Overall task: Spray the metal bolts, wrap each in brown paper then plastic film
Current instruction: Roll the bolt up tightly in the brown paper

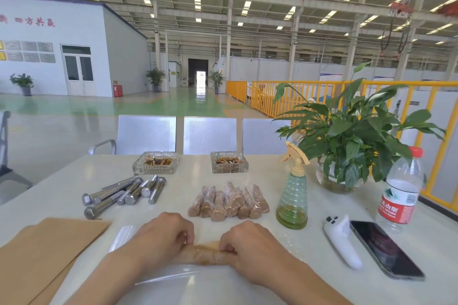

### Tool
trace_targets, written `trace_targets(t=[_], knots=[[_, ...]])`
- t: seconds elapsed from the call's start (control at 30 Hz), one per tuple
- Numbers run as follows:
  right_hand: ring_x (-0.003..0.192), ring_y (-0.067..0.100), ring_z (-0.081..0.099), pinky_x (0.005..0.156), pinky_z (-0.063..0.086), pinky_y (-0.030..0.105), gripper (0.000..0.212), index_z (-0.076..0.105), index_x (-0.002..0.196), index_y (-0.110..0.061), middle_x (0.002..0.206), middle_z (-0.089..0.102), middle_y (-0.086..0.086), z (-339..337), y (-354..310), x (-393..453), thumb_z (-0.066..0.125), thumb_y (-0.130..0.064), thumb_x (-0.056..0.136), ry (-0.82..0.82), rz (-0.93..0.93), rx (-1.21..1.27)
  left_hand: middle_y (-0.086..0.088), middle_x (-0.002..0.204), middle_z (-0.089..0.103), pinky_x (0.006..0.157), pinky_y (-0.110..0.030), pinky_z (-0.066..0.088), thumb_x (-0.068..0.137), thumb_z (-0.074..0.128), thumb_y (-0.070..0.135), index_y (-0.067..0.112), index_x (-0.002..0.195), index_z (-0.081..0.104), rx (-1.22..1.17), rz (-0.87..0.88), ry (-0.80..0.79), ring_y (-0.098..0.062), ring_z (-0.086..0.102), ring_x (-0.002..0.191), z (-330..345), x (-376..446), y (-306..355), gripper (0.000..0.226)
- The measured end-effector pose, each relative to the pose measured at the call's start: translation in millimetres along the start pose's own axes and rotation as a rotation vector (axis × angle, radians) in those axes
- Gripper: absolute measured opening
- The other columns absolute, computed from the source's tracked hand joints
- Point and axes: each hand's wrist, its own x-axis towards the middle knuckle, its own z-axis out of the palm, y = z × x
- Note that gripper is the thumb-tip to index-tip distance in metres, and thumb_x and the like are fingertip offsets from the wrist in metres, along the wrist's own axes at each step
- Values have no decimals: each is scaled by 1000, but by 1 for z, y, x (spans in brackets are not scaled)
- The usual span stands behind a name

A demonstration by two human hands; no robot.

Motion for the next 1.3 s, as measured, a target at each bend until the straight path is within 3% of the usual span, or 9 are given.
trace_targets(t=[0.13,0.27,0.33,0.47,0.8,1.07,1.2,1.3], knots=[[91,29,58,70,43,34,19,70,101,-23,97,66,3,4,0,2,64,-41,97,4,-1,4,16,120,57,90,-28,40,89,49,21,37,113,68,190,174,125,-14,49,115,3,-1,14,34],[80,27,49,64,39,36,13,68,94,-21,79,55,-1,7,1,5,62,-32,98,-14,-10,-38,13,104,64,82,-27,42,90,56,39,36,106,67,69,276,76,-10,55,105,7,-1,26,20],[86,29,55,67,44,36,11,70,101,-23,87,63,2,7,1,6,62,-29,97,-29,-5,-36,11,100,67,81,-28,47,91,61,43,34,106,66,33,245,13,-13,60,100,7,0,27,18],[96,28,61,76,51,37,17,70,111,-27,104,68,2,7,3,6,62,-26,96,-49,15,0,10,100,67,81,-26,47,88,63,26,33,107,69,8,221,-29,-15,61,98,8,4,25,21],[94,34,59,71,45,35,24,71,105,-23,100,62,9,3,0,5,55,-11,91,-119,48,-45,4,115,58,85,-27,41,94,52,20,31,117,67,52,208,-33,-17,54,113,15,2,30,30],[99,37,59,70,36,35,6,57,93,-13,100,52,12,-3,-13,8,55,-7,92,-190,43,-160,-4,116,57,90,-39,45,99,44,20,23,115,66,199,171,-77,-27,48,116,12,-2,43,27],[113,35,52,78,32,36,18,56,114,-10,118,54,14,1,-13,3,51,-12,97,-130,-14,-198,-3,118,53,69,-30,32,102,44,28,24,117,62,224,175,-35,-25,46,117,13,-7,45,24],[112,36,48,79,29,38,22,55,115,-8,116,53,15,3,-13,-2,50,-14,94,-59,-76,-248,0,120,50,64,-25,25,100,46,28,27,121,58,207,211,-14,-21,45,119,13,-12,44,24]])
